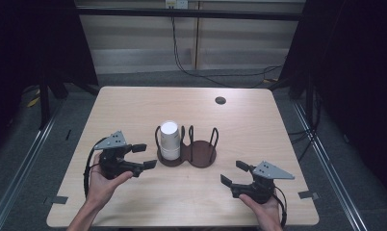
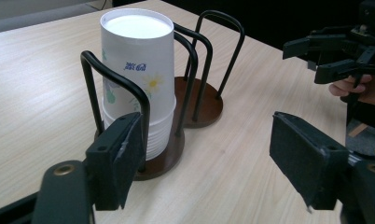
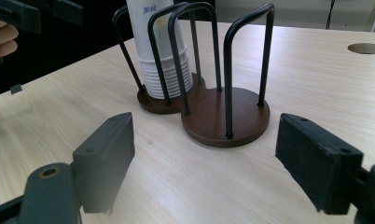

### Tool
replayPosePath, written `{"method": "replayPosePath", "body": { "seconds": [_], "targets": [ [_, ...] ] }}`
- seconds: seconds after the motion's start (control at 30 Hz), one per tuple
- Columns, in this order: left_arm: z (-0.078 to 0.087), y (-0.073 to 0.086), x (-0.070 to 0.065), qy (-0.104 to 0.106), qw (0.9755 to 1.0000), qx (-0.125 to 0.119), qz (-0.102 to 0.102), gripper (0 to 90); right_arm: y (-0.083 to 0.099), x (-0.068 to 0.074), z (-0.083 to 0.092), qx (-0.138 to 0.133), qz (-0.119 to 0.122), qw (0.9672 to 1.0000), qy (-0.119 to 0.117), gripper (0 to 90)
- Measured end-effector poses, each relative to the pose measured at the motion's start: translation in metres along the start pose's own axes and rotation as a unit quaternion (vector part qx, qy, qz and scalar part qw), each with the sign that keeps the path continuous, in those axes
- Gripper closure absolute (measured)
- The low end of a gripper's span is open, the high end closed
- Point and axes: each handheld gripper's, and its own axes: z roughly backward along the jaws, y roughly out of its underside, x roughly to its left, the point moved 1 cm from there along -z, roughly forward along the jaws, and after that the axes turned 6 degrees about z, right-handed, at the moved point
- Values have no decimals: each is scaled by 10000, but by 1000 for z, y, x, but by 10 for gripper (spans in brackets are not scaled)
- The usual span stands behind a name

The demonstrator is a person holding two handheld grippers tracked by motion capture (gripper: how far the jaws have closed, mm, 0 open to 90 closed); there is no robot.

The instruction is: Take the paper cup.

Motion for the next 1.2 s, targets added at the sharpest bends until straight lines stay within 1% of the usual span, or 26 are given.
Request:
{"method": "replayPosePath", "body": {
  "seconds": [0.07,0.1,0.4,0.43,0.53,0.57,0.67,0.7,0.73,0.77,0.83,0.87,0.9,0.93,1.0,1.03,1.1,1.2],
  "targets": [
    [0,-1,1,1,10000,-5,-15,246,0,0,0,5,5,10000,1,192],
    [-1,-3,0,38,10000,-37,24,246,0,0,0,5,5,10000,1,192],
    [-8,-16,0,2,10000,-23,-62,235,1,2,-1,111,64,9999,-20,187],
    [-8,-18,0,-25,10000,-14,-86,235,1,2,-1,102,76,9999,-27,187],
    [-7,-27,1,-10,10000,-31,-94,235,1,1,-1,132,78,9999,-7,184],
    [-7,-29,0,-62,9999,-2,-157,236,1,1,-1,138,76,9999,-11,183],
    [-7,-33,-1,-112,9997,8,-212,248,1,1,-2,146,73,9999,-22,183],
    [-8,-36,-2,-177,9995,-70,-235,248,1,2,-2,142,78,9999,-23,183],
    [-8,-37,-1,-204,9993,-132,-270,279,1,2,-2,138,80,9999,-33,183],
    [-9,-39,0,-196,9994,-139,-258,279,1,2,-2,139,81,9999,-33,183],
    [-10,-40,1,-202,9994,-99,-258,276,1,2,-2,136,99,9999,-27,183],
    [-12,-44,4,-213,9994,-70,-248,277,1,2,-2,142,82,9999,-27,180],
    [-12,-44,4,-213,9994,-70,-248,277,1,2,-2,146,71,9999,-24,175],
    [-12,-48,6,-220,9994,-64,-250,275,1,2,-2,155,61,9999,-12,167],
    [-12,-51,7,-204,9995,-71,-216,274,1,1,-2,160,47,9999,-4,160],
    [-11,-55,8,-250,9993,-69,-251,273,1,1,-2,158,47,9999,5,157],
    [-11,-57,8,-236,9994,-70,-233,273,1,1,-2,152,45,9999,8,155],
    [-14,-60,9,-279,9993,18,-257,271,1,1,-2,162,43,9999,-18,152]
  ]
}}
